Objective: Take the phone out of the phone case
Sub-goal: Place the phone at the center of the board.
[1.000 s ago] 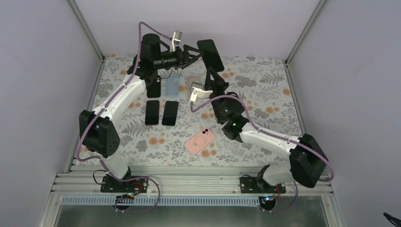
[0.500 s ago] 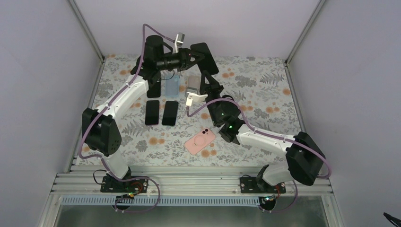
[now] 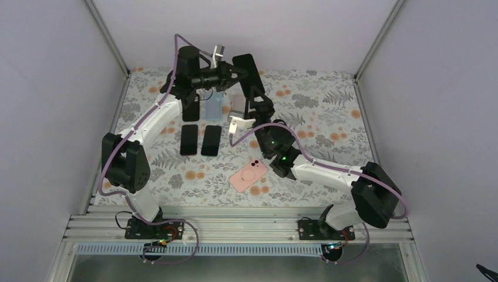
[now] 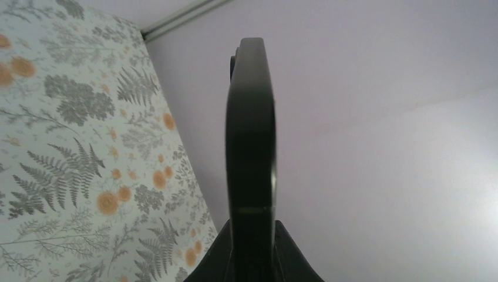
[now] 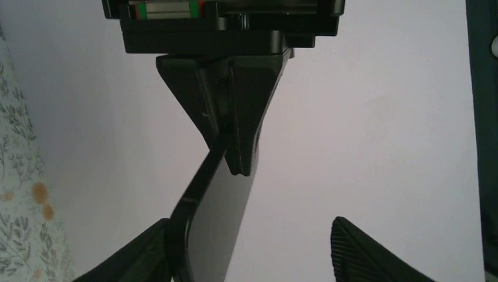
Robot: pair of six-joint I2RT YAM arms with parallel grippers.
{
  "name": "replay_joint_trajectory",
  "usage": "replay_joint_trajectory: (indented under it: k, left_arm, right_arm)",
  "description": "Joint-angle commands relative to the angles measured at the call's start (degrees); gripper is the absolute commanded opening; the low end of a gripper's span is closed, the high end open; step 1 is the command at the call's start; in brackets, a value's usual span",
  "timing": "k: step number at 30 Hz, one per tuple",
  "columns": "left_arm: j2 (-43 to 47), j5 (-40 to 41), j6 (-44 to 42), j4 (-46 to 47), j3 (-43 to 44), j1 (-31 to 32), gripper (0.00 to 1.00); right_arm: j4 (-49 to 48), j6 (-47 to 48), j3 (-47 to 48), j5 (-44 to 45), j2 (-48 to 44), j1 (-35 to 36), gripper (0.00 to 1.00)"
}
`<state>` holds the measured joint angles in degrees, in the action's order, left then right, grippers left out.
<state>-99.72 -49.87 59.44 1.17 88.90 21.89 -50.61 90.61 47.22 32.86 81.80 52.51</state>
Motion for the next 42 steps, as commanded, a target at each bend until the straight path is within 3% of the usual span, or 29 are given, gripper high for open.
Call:
replay_joint_trajectory:
  k: [1,7,20,31,42]
  left_arm:
    - [0.7,2.3,-3.4,0.7,-0.4,-2.0,0.02]
    - [1.8,3.2,-7.7,-1.4,-1.3,-4.0,0.02]
    - [3.4,1.2,-24.1,-8.8,-10.0,-6.2,0.02]
    - [2.6,-2.6,-29.0,-9.8,-21.6,-5.9,0.02]
    - [-3.4,-3.7,-29.6,-9.0,-23.0,-3.2,0.02]
  right_arm:
    - [-1.7,-2.8,2.7,1.3,-1.8,1.0,0.69]
    - [5.2,-7.9,3.8,1.8,-3.2,1.2,1.00]
    - [45.0,-36.3,14.5,-6.1,-8.2,-0.8,0.99]
    - [53.7,-47.8,20.1,-13.0,-9.8,-6.8,0.99]
    - [58.4,-53.6,23.7,-18.6,-9.8,-11.3,0.99]
